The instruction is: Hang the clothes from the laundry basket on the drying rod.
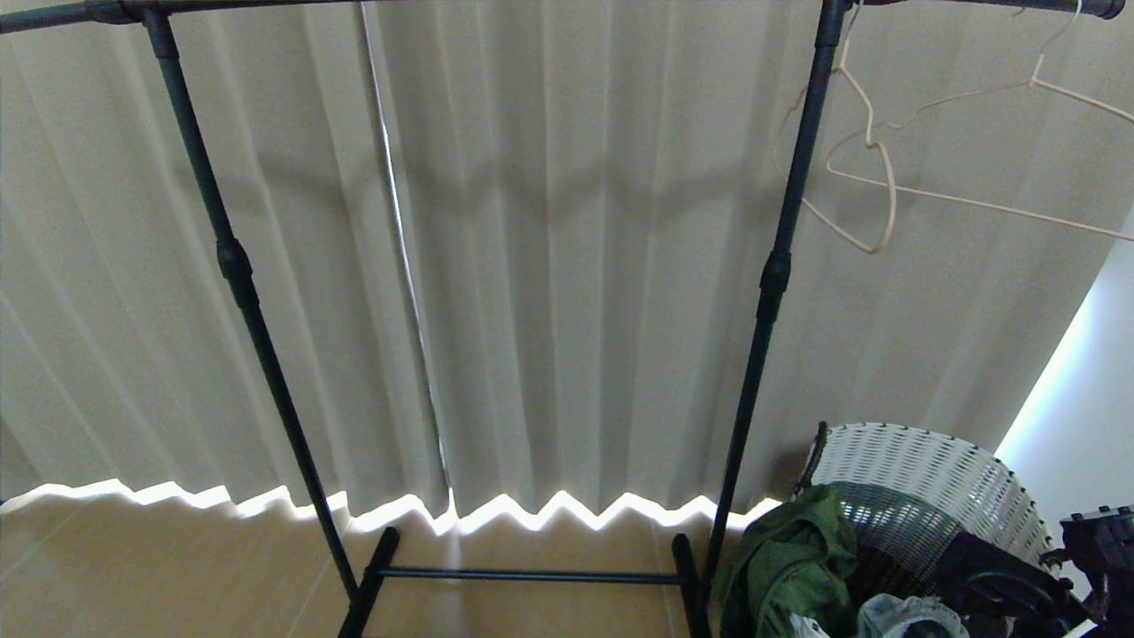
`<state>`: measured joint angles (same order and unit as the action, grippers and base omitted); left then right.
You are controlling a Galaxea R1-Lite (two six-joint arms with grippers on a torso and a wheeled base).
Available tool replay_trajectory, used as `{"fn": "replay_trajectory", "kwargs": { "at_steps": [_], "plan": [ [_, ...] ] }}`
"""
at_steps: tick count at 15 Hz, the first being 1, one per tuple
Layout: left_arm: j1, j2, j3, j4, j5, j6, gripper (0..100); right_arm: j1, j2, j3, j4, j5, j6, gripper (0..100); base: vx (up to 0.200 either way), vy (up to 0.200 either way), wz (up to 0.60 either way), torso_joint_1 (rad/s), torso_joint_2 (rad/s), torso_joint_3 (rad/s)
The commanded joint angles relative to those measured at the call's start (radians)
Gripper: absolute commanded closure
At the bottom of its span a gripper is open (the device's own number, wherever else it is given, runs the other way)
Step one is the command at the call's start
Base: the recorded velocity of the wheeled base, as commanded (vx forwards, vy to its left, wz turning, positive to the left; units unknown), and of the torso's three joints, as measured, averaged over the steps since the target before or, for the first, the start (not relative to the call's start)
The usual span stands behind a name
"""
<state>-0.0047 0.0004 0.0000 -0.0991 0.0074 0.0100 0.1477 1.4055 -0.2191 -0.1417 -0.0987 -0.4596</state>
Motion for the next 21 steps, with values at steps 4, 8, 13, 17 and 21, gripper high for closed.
{"fn": "replay_trajectory", "kwargs": {
  "at_steps": [4, 8, 13, 17, 21],
  "plan": [
    [0.0, 0.0, 0.0, -0.001, 0.002, 0.001, 0, -0.054, 0.159, -0.037, -0.042, -0.036, -0.01, 0, 0.0, 0.0, 0.0, 0.0, 0.0, 0.0],
    [0.0, 0.0, 0.0, -0.001, 0.002, -0.001, 0, -0.111, 0.267, -0.042, -0.168, -0.042, -0.011, 0, 0.0, 0.0, 0.0, 0.0, 0.0, 0.0],
    [0.0, 0.0, 0.0, -0.001, 0.002, 0.001, 0, -0.137, 0.323, -0.042, -0.242, -0.044, -0.011, 0, 0.0, 0.0, 0.0, 0.0, 0.0, 0.0],
    [0.0, 0.0, 0.0, -0.001, 0.002, 0.001, 0, -0.138, 0.323, -0.042, -0.245, -0.047, -0.011, 0, 0.0, 0.0, 0.0, 0.0, 0.0, 0.0],
    [0.0, 0.0, 0.0, -0.001, 0.002, 0.001, 0, -0.14, 0.323, -0.042, -0.249, -0.047, -0.01, 0, 0.0, 0.0, 0.0, 0.0, 0.0, 0.0]
  ]
}}
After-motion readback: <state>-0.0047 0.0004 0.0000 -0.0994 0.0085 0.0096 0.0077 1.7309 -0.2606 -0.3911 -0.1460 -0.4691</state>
